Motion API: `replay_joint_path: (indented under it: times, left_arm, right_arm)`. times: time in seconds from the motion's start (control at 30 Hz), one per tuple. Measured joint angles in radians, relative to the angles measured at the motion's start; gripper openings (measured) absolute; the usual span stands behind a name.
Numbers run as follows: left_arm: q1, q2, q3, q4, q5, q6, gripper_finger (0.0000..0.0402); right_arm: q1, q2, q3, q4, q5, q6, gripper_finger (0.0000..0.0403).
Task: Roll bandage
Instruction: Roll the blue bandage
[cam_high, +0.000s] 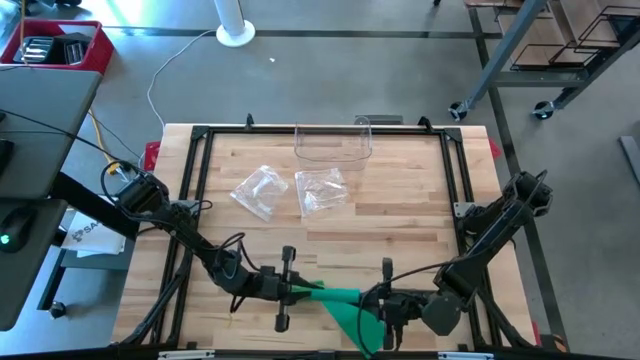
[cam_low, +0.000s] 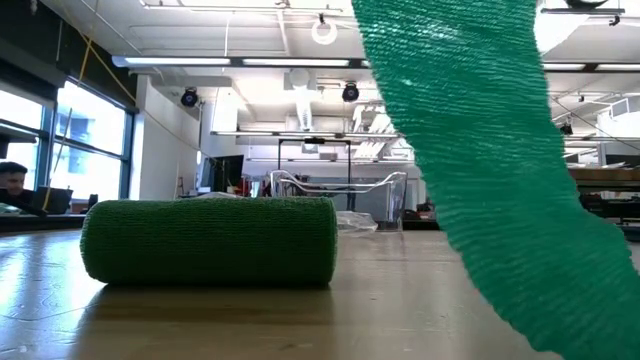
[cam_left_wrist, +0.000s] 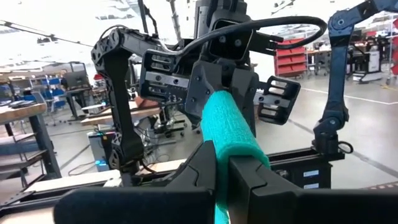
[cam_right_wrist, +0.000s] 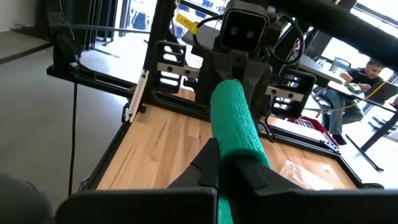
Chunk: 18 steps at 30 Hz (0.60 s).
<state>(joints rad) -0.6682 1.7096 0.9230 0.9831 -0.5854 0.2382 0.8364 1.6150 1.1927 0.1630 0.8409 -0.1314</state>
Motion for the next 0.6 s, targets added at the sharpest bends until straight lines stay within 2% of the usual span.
replay_joint_path:
  times: [0.1,0.2,0.43,0.6]
  left_arm:
    - [-0.002,0.000,0.000,-0.007,-0.005,0.006,0.0003]
    - [-0.013,0.000,0.000,-0.011,-0.048,0.032,0.0002]
    - [-0.067,0.000,0.000,0.004,-0.278,0.147,0.0001]
    - [-0.097,0.000,0.000,-0.020,-0.460,0.266,0.0001]
  right_arm:
    - [0.000,0.000,0.000,-0.014,0.013,0.005,0.0003]
    - [0.001,-0.008,0.000,-0.075,0.040,0.051,0.0025]
    - [0.024,-0.084,0.000,-0.294,0.042,0.258,0.0118]
    - [0.071,-0.107,0.000,-0.385,0.014,0.314,0.0138]
